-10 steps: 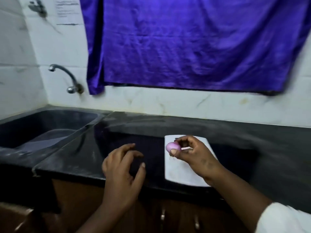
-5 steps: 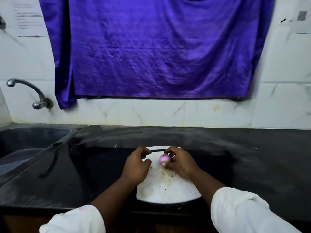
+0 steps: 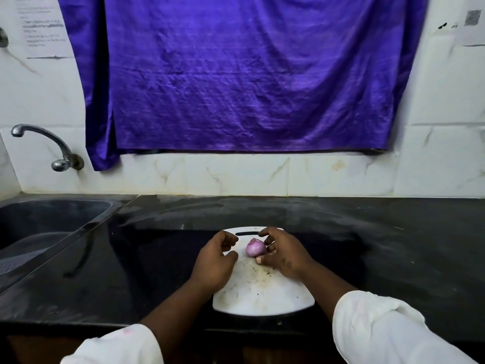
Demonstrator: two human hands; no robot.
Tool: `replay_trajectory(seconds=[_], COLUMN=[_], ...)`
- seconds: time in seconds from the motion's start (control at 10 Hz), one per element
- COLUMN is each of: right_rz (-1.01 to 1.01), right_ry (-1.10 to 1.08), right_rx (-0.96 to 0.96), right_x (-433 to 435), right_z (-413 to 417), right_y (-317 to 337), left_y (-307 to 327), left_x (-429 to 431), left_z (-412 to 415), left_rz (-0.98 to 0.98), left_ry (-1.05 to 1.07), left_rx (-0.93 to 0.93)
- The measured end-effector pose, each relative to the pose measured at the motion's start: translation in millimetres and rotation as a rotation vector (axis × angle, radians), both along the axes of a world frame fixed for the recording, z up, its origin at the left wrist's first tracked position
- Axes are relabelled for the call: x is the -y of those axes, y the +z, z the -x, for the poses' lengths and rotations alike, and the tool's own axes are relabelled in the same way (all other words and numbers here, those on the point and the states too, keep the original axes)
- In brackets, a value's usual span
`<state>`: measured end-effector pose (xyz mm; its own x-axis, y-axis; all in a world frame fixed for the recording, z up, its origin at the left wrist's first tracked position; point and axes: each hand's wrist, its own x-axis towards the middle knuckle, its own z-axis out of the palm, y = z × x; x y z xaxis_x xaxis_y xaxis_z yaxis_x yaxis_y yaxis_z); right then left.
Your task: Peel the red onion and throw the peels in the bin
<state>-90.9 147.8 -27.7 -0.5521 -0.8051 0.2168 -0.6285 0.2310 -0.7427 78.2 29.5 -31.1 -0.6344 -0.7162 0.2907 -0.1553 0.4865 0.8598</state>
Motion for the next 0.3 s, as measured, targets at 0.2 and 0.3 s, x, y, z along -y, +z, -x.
replay_trajectory(seconds=[0.2, 0.3], right_rz=[0.015, 0.030], right_ry=[0.020, -0.005], right_rx=[-0.002, -0.037], right_x=[-3.7, -11.0], right_z=[-2.0, -3.6], right_y=[2.6, 3.6], left_y=[-3.9, 4.1], left_x=[-1.2, -7.3], left_z=[-0.8, -2.6], left_rz=[-0.024, -0.305], left_ry=[-0.010, -0.042], left_rx=[-0.041, -0.214])
